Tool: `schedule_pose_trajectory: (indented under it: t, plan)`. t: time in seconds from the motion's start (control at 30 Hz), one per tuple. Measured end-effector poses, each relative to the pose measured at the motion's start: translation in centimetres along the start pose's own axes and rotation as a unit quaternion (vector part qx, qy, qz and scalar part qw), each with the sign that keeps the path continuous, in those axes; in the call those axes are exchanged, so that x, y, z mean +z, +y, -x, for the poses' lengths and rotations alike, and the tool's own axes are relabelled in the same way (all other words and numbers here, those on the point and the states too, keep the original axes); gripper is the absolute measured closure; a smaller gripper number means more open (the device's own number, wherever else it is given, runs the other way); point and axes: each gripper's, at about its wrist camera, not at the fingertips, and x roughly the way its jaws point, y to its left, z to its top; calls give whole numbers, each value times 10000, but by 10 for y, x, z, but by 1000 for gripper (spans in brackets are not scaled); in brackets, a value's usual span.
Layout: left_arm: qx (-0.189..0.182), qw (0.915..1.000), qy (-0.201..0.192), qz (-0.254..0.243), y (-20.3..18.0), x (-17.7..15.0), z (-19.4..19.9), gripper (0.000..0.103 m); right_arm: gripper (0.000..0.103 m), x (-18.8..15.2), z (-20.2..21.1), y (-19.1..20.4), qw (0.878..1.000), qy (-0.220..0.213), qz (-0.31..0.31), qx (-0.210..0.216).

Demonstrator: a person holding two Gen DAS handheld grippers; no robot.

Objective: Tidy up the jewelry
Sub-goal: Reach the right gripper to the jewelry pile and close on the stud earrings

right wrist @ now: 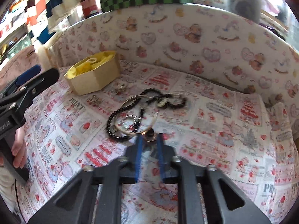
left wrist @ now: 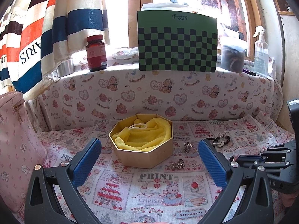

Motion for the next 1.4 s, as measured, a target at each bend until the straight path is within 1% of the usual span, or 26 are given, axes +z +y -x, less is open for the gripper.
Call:
schedule_pose_trajectory:
  t: [0.07,0.23,0.27,0.33,0.4,0.47,0.5,0.53,0.63,0.7,0.77,0.8,0.83,0.87,0.9,0.93,1.0,1.03,1.07,1.1,1.17,1.2,1.33,1.37,1.4]
  plan:
    - [4,10000,-1,-2,0,0,0,0,101,0,5,-4,9999,-139,-87,-11]
    - [13,10000,43,47,2,1,-2,0,101,0,18,-7,9994,-305,-142,-2]
    - [7,9999,69,79,3,1,-4,0,101,0,19,-6,9994,-322,-115,-61]
    - [-7,9998,121,157,6,1,-6,0,101,0,16,-6,9995,-267,-73,-130]
    - [-30,9996,169,235,10,1,-8,0,100,1,12,-7,9999,-139,-71,-49]
    - [-69,9994,179,295,13,1,-9,0,92,1,6,-6,9999,-8,-19,-104]
    - [-42,9994,163,310,14,1,-9,0,86,1,5,-5,9999,0,2,-130]
    - [35,9994,141,315,15,1,-9,0,83,1,5,-4,9999,-11,22,-154]
    - [348,9984,28,440,21,3,-6,0,83,2,6,-2,9998,-73,10,-170]
    - [412,9968,-106,675,32,5,-1,0,83,2,11,-3,9997,-166,-26,-182]
    - [409,9953,-174,865,42,8,2,0,82,2,20,-4,9991,-356,-99,-229]
    - [421,9945,-178,943,46,9,2,0,79,3,23,-5,9987,-429,-148,-234]
    - [438,9936,-174,1029,50,10,2,0,72,6,26,-4,9983,-495,-209,-212]
    - [447,9927,-159,1112,54,10,1,0,68,9,27,-3,9982,-523,-252,-165]
    - [445,9918,-136,1188,58,11,0,0,61,14,28,2,9981,-547,-284,-74]
    - [443,9909,-107,1265,61,11,-1,0,57,16,28,6,9981,-558,-276,-15]
    - [420,9890,-48,1419,68,11,-3,0,54,24,23,22,9983,-558,-170,-4]
    - [408,9882,-36,1474,70,11,-4,0,48,28,20,29,9985,-541,-105,-54]
    - [406,9877,-32,1507,72,11,-3,4,45,33,15,39,9984,-549,-23,-127]
    - [384,9875,-29,1529,73,11,-3,12,43,36,13,46,9982,-567,48,-170]
    - [363,9878,27,1514,73,12,-3,19,43,45,2,66,9981,-517,260,-216]
    - [348,9876,44,1532,74,12,-3,20,43,48,-3,72,9982,-463,324,-219]
    - [301,9837,4,1771,82,12,1,20,44,55,-24,92,9979,-282,481,-340]
    - [271,9825,5,1844,85,13,2,20,47,56,-28,95,9977,-244,539,-328]
    - [244,9810,0,1924,88,13,2,21,54,56,-32,97,9975,-209,602,-295]
